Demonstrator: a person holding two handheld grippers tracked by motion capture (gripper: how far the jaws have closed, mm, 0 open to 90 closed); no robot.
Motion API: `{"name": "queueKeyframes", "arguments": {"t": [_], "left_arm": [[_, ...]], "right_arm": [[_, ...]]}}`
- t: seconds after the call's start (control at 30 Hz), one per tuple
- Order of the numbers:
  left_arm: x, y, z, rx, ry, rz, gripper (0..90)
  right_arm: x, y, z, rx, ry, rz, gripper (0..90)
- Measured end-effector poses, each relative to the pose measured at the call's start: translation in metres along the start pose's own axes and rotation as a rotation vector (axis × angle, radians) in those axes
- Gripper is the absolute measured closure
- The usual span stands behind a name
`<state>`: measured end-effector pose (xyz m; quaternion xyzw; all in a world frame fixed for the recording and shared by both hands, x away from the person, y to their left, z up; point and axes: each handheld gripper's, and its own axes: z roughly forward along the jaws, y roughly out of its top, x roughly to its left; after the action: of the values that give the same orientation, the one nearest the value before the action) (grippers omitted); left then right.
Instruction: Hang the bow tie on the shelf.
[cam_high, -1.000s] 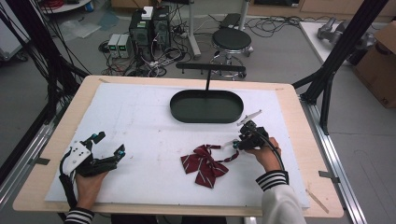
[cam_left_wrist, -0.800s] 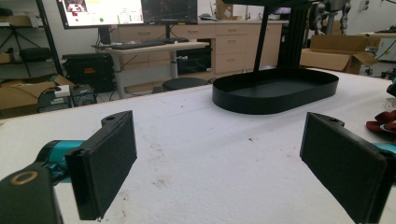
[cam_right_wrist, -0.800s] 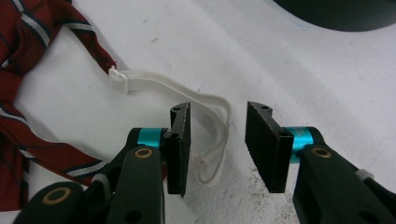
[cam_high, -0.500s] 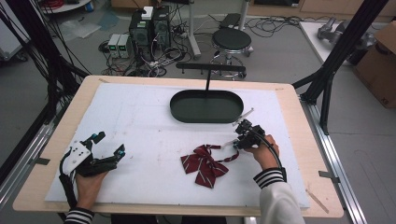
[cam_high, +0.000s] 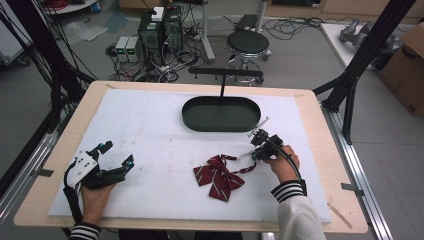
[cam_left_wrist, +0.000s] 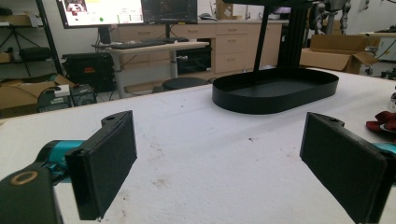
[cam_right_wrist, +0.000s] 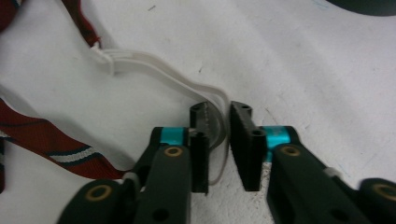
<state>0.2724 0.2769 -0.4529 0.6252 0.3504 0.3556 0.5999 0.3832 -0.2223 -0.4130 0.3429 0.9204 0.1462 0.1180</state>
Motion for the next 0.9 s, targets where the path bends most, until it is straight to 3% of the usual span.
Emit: {"name": "queueKeyframes", "arguments": {"t": [0.07, 0.2, 0.5, 0.63, 0.83, 0.87, 0.9], "left_arm": [[0.0, 0.0, 0.0, 0.0, 0.0, 0.0, 11.1], [0.0, 0.0, 0.0, 0.001, 0.0, -0.001, 11.1], [0.0, 0.0, 0.0, 0.001, 0.0, 0.0, 11.1], [0.0, 0.0, 0.0, 0.001, 0.0, 0.001, 11.1], [0.0, 0.0, 0.0, 0.001, 0.0, 0.0, 11.1], [0.0, 0.0, 0.0, 0.0, 0.0, 0.0, 11.1], [0.0, 0.0, 0.0, 0.001, -0.001, 0.0, 11.1]], "right_arm": [[0.002, 0.001, 0.0, 0.008, -0.024, -0.011, 86.2], [0.0, 0.001, 0.0, 0.0, -0.021, 0.004, 86.7], [0.0, 0.0, -0.011, -0.08, -0.023, 0.037, 86.7], [0.002, 0.0, -0.017, -0.135, -0.021, 0.046, 87.0], [0.005, 0.002, -0.033, -0.282, -0.058, 0.057, 87.0], [0.005, 0.002, -0.033, -0.282, -0.058, 0.057, 87.0], [0.005, 0.002, -0.039, -0.348, -0.067, 0.062, 87.0]]}}
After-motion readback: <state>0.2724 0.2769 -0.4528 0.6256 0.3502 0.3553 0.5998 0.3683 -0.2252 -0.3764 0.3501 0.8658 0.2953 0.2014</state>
